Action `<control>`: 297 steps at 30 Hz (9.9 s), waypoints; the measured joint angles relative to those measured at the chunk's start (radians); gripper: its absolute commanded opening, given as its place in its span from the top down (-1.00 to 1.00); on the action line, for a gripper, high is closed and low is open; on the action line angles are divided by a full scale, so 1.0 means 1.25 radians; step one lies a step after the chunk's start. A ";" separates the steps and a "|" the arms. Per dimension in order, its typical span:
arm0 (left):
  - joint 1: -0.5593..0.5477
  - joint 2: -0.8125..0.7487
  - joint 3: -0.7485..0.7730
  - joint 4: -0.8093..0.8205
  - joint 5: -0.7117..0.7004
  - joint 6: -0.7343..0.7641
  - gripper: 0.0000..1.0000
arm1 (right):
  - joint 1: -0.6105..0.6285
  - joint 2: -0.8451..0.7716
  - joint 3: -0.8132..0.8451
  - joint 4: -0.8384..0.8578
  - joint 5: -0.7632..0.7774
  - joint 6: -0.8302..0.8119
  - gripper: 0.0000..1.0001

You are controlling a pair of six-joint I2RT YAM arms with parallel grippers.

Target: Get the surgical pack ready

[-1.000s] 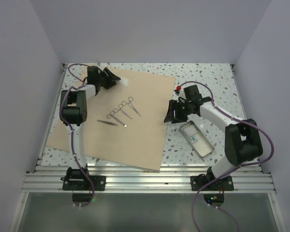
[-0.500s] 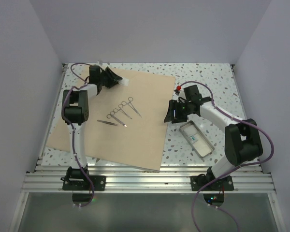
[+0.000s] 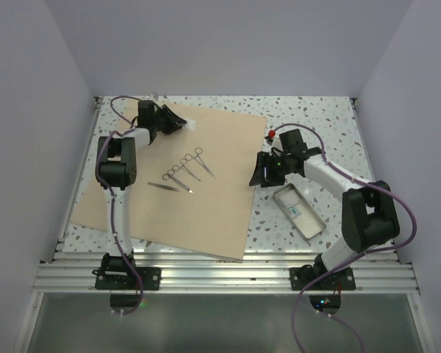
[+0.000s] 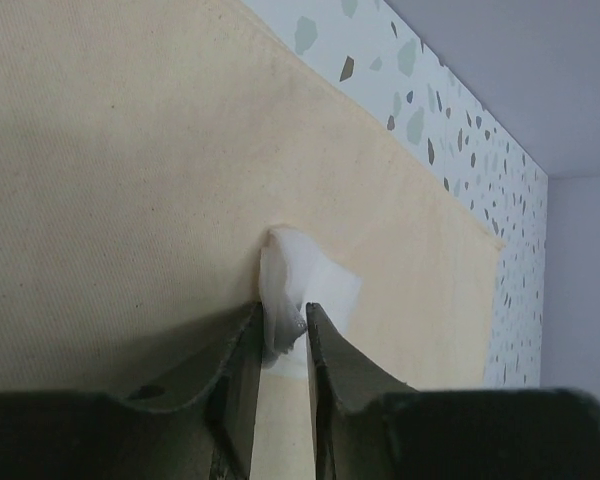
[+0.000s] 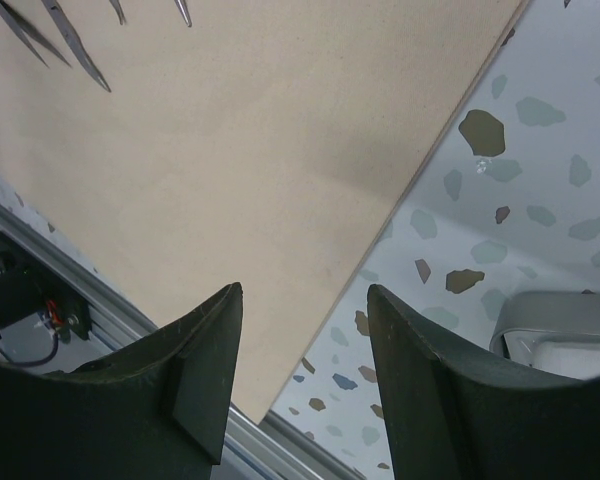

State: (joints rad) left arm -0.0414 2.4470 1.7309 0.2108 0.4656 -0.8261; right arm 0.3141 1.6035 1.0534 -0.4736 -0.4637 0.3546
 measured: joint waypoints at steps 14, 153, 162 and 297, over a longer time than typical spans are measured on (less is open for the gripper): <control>0.000 -0.002 0.078 -0.094 0.016 0.023 1.00 | 0.000 0.000 0.010 -0.013 0.001 0.000 -0.15; -0.221 -1.083 -0.703 -0.636 0.067 0.439 -0.34 | -0.493 -0.277 -0.498 0.136 -0.121 0.177 0.74; -0.221 -1.076 -0.703 -0.635 0.071 0.439 -0.33 | -0.493 -0.273 -0.482 0.071 -0.106 0.136 0.12; -0.175 -0.979 -0.737 -0.610 0.142 0.345 -0.38 | 0.415 0.289 0.371 0.063 0.070 0.392 1.00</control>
State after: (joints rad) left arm -0.2607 1.2228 0.8093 -0.5518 0.6434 -0.3954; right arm 0.8330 1.9644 1.5173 -0.3943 -0.3767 0.8452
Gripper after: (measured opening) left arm 0.616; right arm 0.024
